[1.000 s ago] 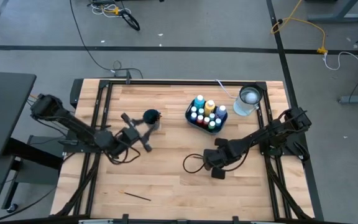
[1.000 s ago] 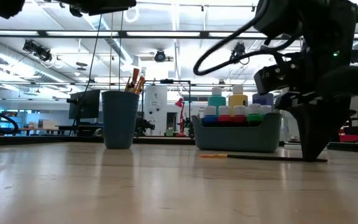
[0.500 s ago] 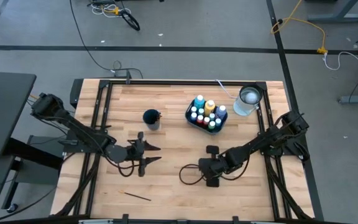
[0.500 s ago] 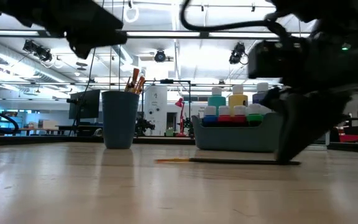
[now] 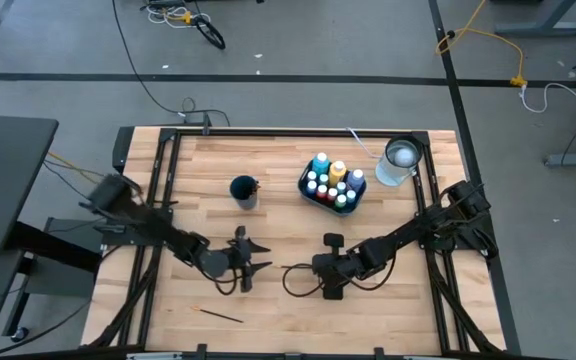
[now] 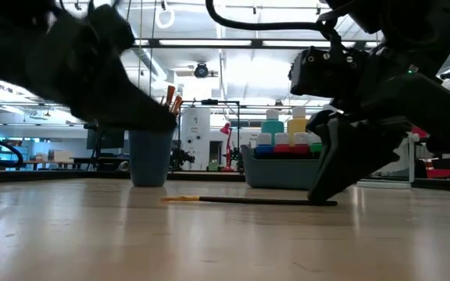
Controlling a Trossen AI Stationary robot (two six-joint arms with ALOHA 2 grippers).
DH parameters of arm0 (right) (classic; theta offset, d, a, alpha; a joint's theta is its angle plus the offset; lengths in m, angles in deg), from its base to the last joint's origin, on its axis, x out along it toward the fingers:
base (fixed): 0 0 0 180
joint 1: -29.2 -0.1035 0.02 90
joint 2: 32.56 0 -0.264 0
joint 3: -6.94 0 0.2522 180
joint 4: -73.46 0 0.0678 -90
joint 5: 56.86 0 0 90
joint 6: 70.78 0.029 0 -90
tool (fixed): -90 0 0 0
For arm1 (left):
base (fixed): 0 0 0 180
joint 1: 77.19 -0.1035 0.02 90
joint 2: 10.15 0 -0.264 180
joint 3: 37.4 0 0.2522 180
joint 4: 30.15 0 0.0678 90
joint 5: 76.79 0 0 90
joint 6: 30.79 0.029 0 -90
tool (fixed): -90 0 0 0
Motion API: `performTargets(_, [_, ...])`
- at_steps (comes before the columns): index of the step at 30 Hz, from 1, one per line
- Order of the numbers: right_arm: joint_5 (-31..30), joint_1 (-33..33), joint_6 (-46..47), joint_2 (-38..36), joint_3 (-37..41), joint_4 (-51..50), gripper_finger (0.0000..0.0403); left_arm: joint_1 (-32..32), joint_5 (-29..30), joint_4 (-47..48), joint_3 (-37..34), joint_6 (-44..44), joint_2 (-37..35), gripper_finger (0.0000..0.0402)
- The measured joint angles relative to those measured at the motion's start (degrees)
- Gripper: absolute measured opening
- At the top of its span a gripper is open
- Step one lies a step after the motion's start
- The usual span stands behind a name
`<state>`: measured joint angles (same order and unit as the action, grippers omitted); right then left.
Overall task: Pick & Place Paint Supplies
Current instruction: Put the gold paintbrush into the blue cup
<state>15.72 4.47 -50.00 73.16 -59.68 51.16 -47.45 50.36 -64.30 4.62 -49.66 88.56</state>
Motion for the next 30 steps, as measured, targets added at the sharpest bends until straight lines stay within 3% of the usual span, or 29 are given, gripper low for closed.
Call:
performTargets(9, [0.0,0.1,0.1,0.0,0.0,0.0,0.0003,-0.2,-3.6,-6.4,5.5,0.2,14.8,0.0178])
performTargets(19, [0.0,0.1,0.8,0.0,0.0,0.0,0.0003,-1.1,-0.5,-7.2,8.2,-8.0,21.9,0.0171])
performTargets(23, [-0.1,0.1,0.8,0.0,0.0,0.0,0.0003,-0.5,0.1,-6.6,7.3,-9.6,22.0,0.0132])
performTargets(30, [-0.7,0.0,0.0,0.0,0.0,-0.2,0.0003,0.7,0.6,-3.7,7.1,-8.5,22.0,0.0027])
